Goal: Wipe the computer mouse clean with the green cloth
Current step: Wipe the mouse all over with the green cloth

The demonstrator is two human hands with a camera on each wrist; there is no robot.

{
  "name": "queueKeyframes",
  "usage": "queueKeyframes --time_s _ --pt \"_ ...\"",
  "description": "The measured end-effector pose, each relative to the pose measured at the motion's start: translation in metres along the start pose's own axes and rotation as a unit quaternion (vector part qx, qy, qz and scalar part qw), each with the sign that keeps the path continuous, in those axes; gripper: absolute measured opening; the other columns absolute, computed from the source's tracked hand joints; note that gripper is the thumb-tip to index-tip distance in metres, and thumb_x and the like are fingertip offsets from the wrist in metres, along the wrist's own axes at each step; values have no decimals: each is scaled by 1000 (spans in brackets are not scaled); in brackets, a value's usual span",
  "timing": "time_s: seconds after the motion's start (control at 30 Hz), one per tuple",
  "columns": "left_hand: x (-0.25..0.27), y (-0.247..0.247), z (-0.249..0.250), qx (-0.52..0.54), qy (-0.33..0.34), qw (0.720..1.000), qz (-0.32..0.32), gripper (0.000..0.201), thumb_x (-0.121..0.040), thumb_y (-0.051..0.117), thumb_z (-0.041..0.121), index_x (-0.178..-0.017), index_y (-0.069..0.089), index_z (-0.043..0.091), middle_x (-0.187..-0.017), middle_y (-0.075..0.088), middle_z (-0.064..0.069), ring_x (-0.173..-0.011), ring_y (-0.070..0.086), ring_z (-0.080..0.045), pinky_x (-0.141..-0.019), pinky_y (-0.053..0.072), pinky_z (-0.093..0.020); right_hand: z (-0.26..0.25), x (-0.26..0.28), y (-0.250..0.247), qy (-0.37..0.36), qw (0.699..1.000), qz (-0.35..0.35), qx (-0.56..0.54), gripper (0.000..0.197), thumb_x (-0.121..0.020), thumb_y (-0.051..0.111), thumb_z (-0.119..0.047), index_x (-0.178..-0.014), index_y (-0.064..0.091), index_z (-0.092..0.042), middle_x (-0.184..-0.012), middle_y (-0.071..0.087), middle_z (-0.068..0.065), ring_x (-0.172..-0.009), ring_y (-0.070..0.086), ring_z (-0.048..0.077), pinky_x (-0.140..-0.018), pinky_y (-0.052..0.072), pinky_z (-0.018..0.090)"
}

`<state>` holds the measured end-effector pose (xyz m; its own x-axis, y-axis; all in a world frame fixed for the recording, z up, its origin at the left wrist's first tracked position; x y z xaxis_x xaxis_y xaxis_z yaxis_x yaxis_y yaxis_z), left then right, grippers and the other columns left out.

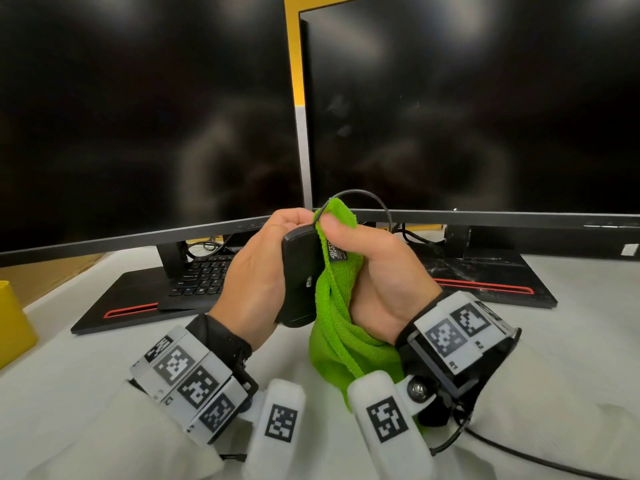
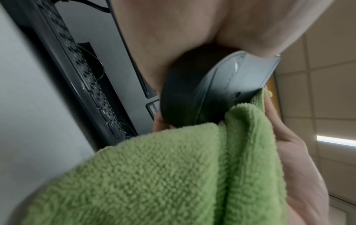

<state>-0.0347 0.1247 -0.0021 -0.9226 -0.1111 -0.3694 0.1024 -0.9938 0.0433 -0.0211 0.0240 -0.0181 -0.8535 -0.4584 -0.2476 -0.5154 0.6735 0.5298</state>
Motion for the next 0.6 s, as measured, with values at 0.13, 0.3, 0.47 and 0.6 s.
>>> queueKeyframes --time_s 0.13,0.3,0.47,0.6 --pt "2 -2 0 66 -22 998 6 43 -60 65 55 -92 80 29 -103 75 -14 -95 65 -33 -101 50 -66 2 -2 -6 12 1000 23 -6 37 -98 55 -23 -123 71 -1 -110 74 20 -100 71 35 -87 61 51" --pt "2 -5 -1 149 -27 988 -3 81 -59 70 53 -125 69 5 -134 62 -34 -121 61 -53 -112 37 -74 1 -3 -13 -2 999 43 15 37 -103 49 -14 -133 64 4 -132 67 28 -122 66 44 -95 58 54" --pt "-2 -6 -4 174 -35 984 -17 68 -66 71 45 -116 69 -1 -124 63 -40 -100 64 -46 -107 44 -72 2 -5 -19 9 999 44 -2 43 -102 48 -21 -136 63 0 -132 53 29 -119 51 45 -118 25 74" --pt "1 6 -1 158 -42 984 -76 31 -62 66 44 -69 80 17 -77 74 -11 -67 66 -28 -74 56 -39 0 -3 -22 22 999 48 -8 50 -108 37 -32 -140 59 0 -108 63 22 -93 62 35 -108 43 63"
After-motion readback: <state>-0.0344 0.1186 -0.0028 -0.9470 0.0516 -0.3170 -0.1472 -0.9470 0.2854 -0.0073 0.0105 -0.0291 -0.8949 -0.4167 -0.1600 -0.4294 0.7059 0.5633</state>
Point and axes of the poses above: each hand's wrist, its own x-axis away from the middle knuckle, its own y-axis out of the palm, z = x × y, the point moved 8 cm from there along -x, towards the middle knuckle
